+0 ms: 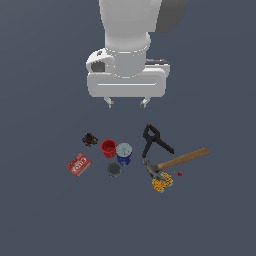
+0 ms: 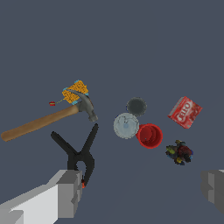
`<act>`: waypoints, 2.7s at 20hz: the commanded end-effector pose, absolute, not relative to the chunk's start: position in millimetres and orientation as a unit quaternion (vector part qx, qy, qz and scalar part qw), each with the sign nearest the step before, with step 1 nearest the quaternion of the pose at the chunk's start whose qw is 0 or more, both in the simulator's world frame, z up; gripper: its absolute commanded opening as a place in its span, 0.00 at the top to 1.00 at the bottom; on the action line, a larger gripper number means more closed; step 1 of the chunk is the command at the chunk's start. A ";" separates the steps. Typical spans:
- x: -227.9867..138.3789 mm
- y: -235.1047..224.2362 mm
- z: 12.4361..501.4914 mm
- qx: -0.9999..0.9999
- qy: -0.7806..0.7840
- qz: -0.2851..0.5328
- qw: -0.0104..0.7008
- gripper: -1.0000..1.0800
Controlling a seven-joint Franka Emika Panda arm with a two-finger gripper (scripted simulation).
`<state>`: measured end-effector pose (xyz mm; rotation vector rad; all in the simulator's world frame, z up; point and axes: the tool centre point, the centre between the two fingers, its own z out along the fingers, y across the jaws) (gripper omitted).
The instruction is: Pick up a designated object from a clutter of objects.
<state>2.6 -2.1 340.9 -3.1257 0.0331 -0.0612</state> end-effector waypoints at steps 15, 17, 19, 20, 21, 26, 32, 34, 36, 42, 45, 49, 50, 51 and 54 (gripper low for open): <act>6.2 1.5 336.7 -1.000 0.017 -0.025 0.001 0.38; 7.6 1.6 332.2 -0.999 0.022 -0.026 -0.002 0.38; 9.4 1.7 326.5 -0.999 0.029 -0.028 -0.006 0.38; 10.4 1.8 323.1 -0.999 0.032 -0.029 -0.008 0.38; 11.5 2.0 319.5 -0.999 0.036 -0.030 -0.011 0.38; 17.8 3.7 295.7 -0.997 0.060 -0.037 -0.026 0.38; 25.3 9.4 256.8 -0.993 0.096 -0.052 -0.048 0.38; 27.1 12.2 243.2 -0.991 0.107 -0.058 -0.054 0.38; 28.4 15.4 229.6 -0.989 0.117 -0.064 -0.059 0.38; 29.0 27.3 189.4 -0.984 0.144 -0.083 -0.070 0.38; 27.4 34.4 169.7 -0.981 0.156 -0.093 -0.072 0.38; 23.2 44.9 143.8 -0.977 0.170 -0.105 -0.072 0.38; 21.8 47.7 137.4 -0.976 0.173 -0.107 -0.072 0.38; 20.2 50.5 131.0 -0.976 0.176 -0.110 -0.071 0.38; 14.4 59.3 112.2 -0.973 0.185 -0.117 -0.067 0.38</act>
